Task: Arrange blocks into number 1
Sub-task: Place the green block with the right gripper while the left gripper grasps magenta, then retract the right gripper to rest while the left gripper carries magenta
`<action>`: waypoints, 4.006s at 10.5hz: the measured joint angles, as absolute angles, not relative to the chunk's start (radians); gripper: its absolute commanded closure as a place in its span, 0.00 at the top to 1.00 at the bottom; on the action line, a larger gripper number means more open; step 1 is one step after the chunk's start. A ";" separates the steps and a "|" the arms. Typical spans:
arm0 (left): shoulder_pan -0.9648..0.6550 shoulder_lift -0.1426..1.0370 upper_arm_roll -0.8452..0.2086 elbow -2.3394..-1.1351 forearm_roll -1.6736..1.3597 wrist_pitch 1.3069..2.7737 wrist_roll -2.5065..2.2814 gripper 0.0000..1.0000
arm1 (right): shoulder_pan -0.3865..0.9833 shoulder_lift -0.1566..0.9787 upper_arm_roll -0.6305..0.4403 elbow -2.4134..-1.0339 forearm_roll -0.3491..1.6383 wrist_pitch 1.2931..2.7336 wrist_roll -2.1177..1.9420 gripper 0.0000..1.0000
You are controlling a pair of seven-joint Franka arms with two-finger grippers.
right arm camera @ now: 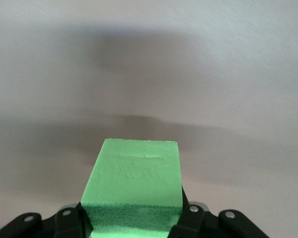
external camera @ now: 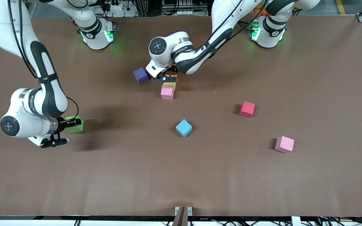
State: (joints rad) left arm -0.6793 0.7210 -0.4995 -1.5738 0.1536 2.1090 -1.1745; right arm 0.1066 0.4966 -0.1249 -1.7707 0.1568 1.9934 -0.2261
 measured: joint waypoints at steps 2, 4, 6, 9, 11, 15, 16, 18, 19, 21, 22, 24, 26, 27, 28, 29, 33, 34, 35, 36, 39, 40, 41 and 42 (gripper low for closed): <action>-0.618 0.640 -0.473 -1.569 0.154 2.053 -1.184 1.00 | 0.185 0.455 -0.134 -1.832 0.236 2.068 -0.173 0.48; -0.473 0.596 -0.467 -1.571 0.156 1.978 -1.162 1.00 | 0.251 0.422 -0.136 -1.931 0.345 2.189 -0.167 0.48; -0.331 0.594 -0.464 -1.577 0.158 1.925 -1.073 1.00 | 0.351 0.408 -0.137 -1.995 0.425 2.294 -0.103 0.48; -0.172 0.596 -0.465 -1.618 0.158 1.855 -0.834 1.00 | 0.577 0.406 -0.137 -2.014 0.435 2.403 0.165 0.48; -0.110 0.600 -0.465 -1.658 0.158 1.852 -0.671 1.00 | 0.692 0.417 -0.138 -2.024 0.435 2.445 0.279 0.48; -0.044 0.627 -0.464 -1.706 0.166 1.852 -0.468 1.00 | 0.791 0.475 -0.142 -2.018 0.435 2.473 0.414 0.48; -0.023 0.632 -0.464 -1.710 0.182 1.852 -0.436 1.00 | 0.800 0.476 -0.142 -2.009 0.435 2.473 0.438 0.48; 0.000 0.634 -0.464 -1.723 0.218 1.852 -0.410 1.00 | 0.806 0.476 -0.142 -1.995 0.435 2.471 0.464 0.49; 0.006 0.635 -0.464 -1.726 0.228 1.852 -0.409 1.00 | 0.812 0.477 -0.142 -1.993 0.435 2.470 0.477 0.49; 0.007 0.638 -0.465 -1.731 0.236 1.852 -0.408 1.00 | 0.837 0.487 -0.142 -1.981 0.435 2.469 0.522 0.51; 0.007 0.643 -0.466 -1.733 0.247 1.852 -0.408 1.00 | 0.851 0.494 -0.142 -1.973 0.435 2.469 0.539 0.53; 0.007 0.651 -0.465 -1.733 0.258 1.852 -0.408 1.00 | 0.866 0.507 -0.142 -1.966 0.435 2.469 0.545 0.57; 0.007 0.657 -0.465 -1.733 0.261 1.852 -0.408 1.00 | 0.873 0.511 -0.142 -1.966 0.435 2.467 0.545 1.00; 0.007 0.665 -0.465 -1.734 0.273 1.852 -0.408 1.00 | 0.878 0.513 -0.142 -1.966 0.435 2.465 0.545 1.00; 0.007 0.672 -0.465 -1.734 0.284 1.852 -0.408 1.00 | 0.880 0.513 -0.142 -1.966 0.435 2.464 0.545 1.00; 0.007 0.680 -0.465 -1.734 0.291 1.852 -0.408 1.00 | 0.880 0.513 -0.143 -1.964 0.435 2.461 0.545 1.00; 0.008 0.689 -0.465 -1.745 0.298 1.852 -0.392 0.11 | 0.799 0.422 -0.166 -1.923 0.343 2.298 0.537 1.00; 0.013 0.689 -0.464 -1.746 0.299 1.852 -0.390 0.00 | 0.736 0.385 -0.166 -1.912 0.264 2.226 0.504 1.00; 0.019 0.689 -0.465 -1.747 0.300 1.852 -0.388 0.00 | 0.670 0.359 -0.167 -1.882 0.181 2.130 0.419 1.00; 0.022 0.688 -0.466 -1.747 0.300 1.852 -0.385 0.00 | 0.618 0.350 -0.167 -1.829 0.095 2.018 0.319 1.00; 0.018 0.686 -0.476 -1.748 0.300 1.837 -0.394 0.00 | 0.524 0.350 -0.168 -1.671 -0.070 1.812 0.051 1.00; 0.013 0.685 -0.492 -1.748 0.300 1.823 -0.415 0.00 | 0.494 0.350 -0.168 -1.625 -0.076 1.772 0.010 1.00; 0.007 0.684 -0.521 -1.748 0.294 1.807 -0.457 0.00 | 0.467 0.349 -0.168 -1.571 -0.077 1.732 -0.004 1.00; -0.003 0.683 -0.561 -1.748 0.282 1.791 -0.513 0.00 | 0.443 0.346 -0.168 -1.513 -0.077 1.704 -0.004 1.00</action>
